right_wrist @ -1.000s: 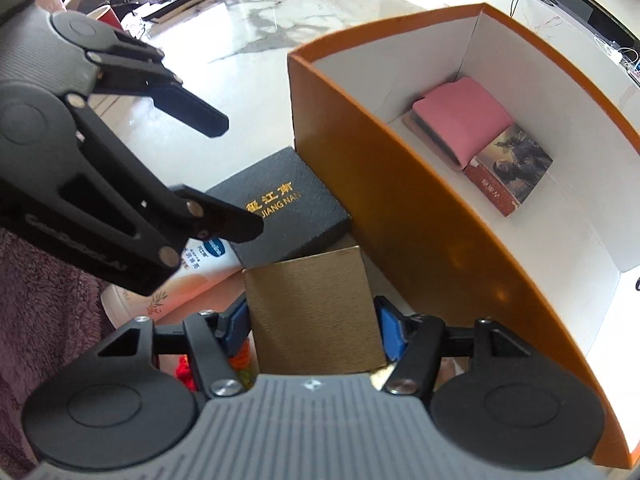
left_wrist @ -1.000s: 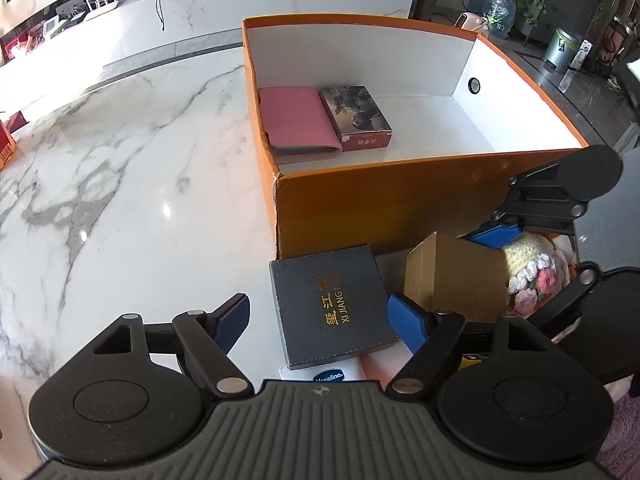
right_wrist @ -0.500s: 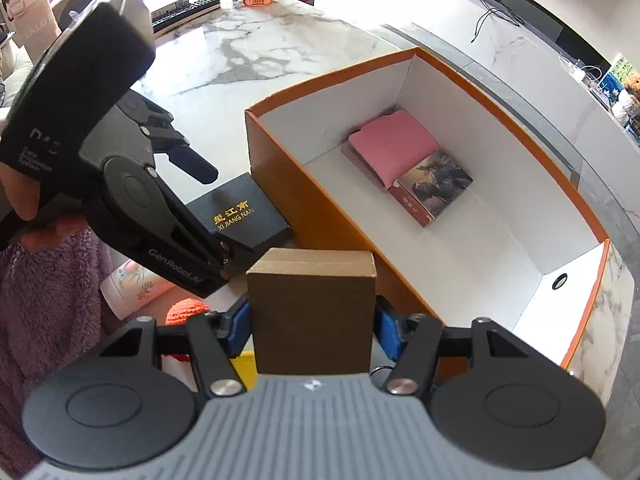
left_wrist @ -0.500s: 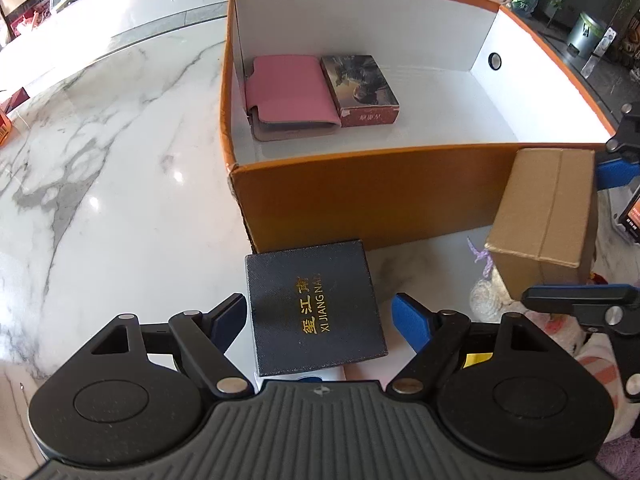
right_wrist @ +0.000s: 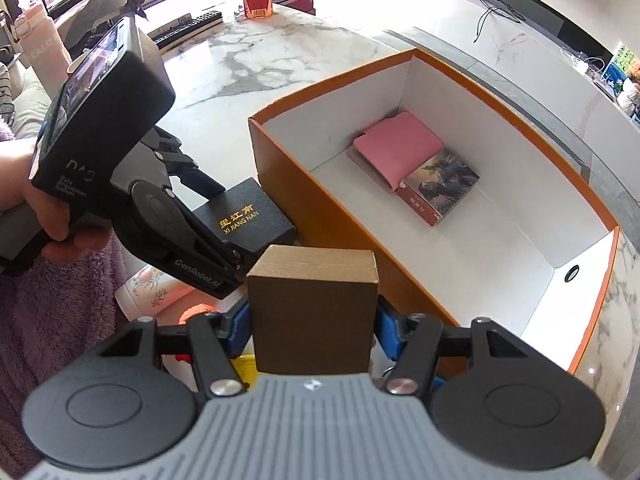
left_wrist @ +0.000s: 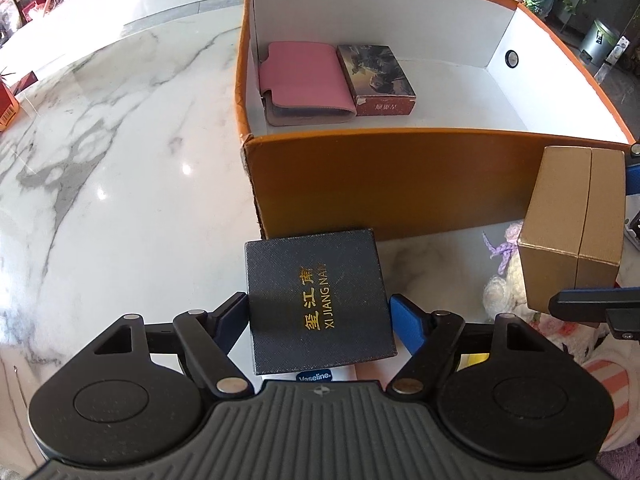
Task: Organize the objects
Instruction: 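Grasp the brown cardboard box with the right gripper while the left grasps the black XIJIANGNAN box, then carry the brown box into the orange box and release it with the right gripper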
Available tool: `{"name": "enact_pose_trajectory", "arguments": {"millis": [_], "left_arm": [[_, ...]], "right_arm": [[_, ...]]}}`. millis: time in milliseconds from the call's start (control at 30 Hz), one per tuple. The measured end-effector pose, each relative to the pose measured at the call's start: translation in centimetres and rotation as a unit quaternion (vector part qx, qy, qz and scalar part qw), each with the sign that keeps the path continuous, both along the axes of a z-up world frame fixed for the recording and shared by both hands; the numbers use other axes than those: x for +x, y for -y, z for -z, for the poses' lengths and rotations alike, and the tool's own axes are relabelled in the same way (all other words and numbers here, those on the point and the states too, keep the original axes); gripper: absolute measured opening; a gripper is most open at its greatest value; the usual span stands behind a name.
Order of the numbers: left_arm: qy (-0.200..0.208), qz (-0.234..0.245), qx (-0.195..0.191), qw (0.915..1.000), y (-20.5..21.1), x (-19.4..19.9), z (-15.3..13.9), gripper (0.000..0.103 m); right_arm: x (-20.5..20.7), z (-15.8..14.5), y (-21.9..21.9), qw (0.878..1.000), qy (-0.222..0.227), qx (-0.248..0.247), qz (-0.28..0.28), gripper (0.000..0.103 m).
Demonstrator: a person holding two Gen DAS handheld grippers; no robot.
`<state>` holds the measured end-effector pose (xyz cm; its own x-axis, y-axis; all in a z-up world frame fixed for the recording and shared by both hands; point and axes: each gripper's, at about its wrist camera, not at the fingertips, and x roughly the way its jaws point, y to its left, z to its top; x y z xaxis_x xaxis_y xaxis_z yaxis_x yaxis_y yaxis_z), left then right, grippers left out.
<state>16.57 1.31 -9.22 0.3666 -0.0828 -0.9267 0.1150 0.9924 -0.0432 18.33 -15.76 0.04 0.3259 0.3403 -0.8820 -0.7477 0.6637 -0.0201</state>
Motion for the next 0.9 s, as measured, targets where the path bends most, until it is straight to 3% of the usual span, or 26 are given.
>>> {"name": "enact_pose_trajectory", "arguments": {"millis": [167,400,600,733,900], "left_arm": [[0.028,0.003,-0.014,0.9995,-0.2,-1.8,-2.7,0.088],[0.089,0.016,-0.049,0.9947,-0.6,-3.8,-8.8,0.088],[0.138,0.017,-0.040,0.9894,-1.1,-1.6,-13.4,0.088],[0.156,0.018,-0.032,0.9871,-1.1,1.0,-14.6,0.088],[0.153,0.021,-0.021,0.9878,-1.1,3.9,-13.7,0.088]], "right_arm": [[-0.6,-0.9,0.2,1.000,0.003,0.013,0.000,0.063],[-0.7,-4.2,1.4,0.998,0.015,0.055,0.015,0.063],[2.0,-6.4,1.0,0.997,0.033,0.059,0.038,0.063],[5.5,-6.2,0.0,0.995,0.007,0.067,0.076,0.063],[11.2,-3.0,-0.8,0.979,-0.087,0.091,0.157,0.063]]}}
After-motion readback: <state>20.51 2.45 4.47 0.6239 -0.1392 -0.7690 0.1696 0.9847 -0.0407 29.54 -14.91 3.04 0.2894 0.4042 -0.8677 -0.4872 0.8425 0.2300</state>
